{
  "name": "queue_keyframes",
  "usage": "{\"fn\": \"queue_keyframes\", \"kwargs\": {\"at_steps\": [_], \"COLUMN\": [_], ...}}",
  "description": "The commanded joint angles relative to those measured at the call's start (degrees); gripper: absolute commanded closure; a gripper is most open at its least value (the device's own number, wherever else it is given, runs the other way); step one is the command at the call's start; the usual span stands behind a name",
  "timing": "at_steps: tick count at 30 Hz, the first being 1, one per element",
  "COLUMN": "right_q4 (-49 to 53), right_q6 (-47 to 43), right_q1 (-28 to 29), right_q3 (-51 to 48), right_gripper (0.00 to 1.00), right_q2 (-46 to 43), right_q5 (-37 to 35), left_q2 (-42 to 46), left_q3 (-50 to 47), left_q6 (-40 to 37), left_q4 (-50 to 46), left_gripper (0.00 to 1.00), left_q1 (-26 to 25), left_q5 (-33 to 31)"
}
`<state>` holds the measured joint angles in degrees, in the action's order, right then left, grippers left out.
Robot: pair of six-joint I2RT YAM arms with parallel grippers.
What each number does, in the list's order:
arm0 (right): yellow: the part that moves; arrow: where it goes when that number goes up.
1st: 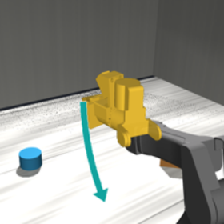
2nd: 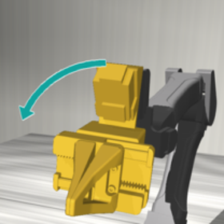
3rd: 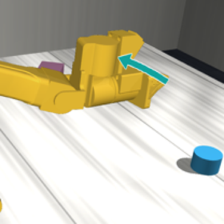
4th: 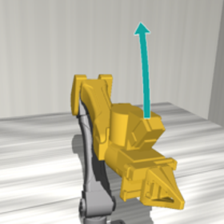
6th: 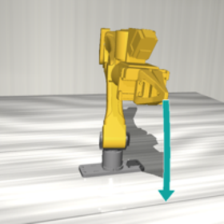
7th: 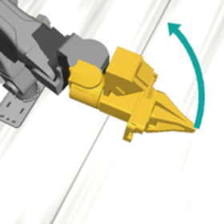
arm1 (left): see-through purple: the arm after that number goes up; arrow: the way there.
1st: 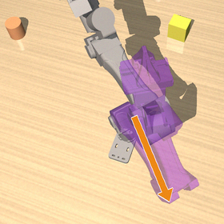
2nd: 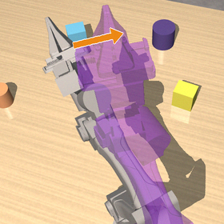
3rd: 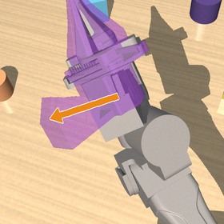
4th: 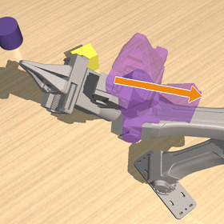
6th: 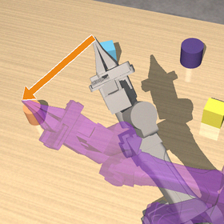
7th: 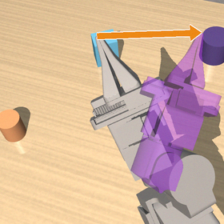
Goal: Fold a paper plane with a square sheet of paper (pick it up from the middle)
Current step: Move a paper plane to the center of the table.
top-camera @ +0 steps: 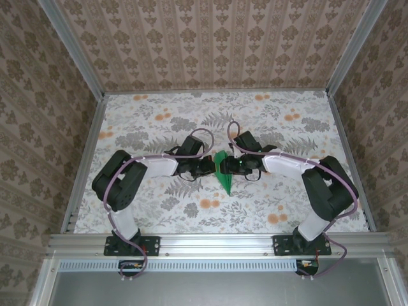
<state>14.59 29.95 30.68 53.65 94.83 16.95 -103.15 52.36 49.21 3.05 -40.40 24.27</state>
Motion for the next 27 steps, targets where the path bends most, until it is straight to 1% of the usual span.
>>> {"fn": "queue_keyframes", "kwargs": {"at_steps": [1,8,11,19,25,27], "right_q4": [2.3,2.5,2.0,3.4,4.6,4.8], "right_q6": [-1.3,-1.1,-0.6,2.1,3.7,4.3], "right_q1": [0.9,2.2,2.5,4.4,5.8,6.2], "right_q3": [1.5,0.0,-0.5,-0.3,0.2,0.5], "right_gripper": [0.49,0.45,0.45,0.53,0.54,0.58], "right_q2": [1.4,1.6,1.7,2.4,2.8,3.1], "right_q5": [0.2,0.7,1.1,-4.9,-8.9,-9.8], "left_q2": [-1.1,-1.9,-2.1,-1.7,-1.5,-1.4], "left_q3": [-0.4,-0.3,-0.3,-0.3,-0.1,-0.1], "left_q6": [-1.7,-1.5,-1.4,-1.1,-1.1,-1.0], "left_q4": [-0.6,-0.8,-0.7,-0.5,-0.5,-0.5], "left_gripper": [1.0,1.0,1.0,1.0,1.0,1.0], "left_q1": [0.4,0.5,0.5,0.6,0.5,0.6], "left_q5": [0.6,0.5,0.6,1.0,1.5,1.7]}}
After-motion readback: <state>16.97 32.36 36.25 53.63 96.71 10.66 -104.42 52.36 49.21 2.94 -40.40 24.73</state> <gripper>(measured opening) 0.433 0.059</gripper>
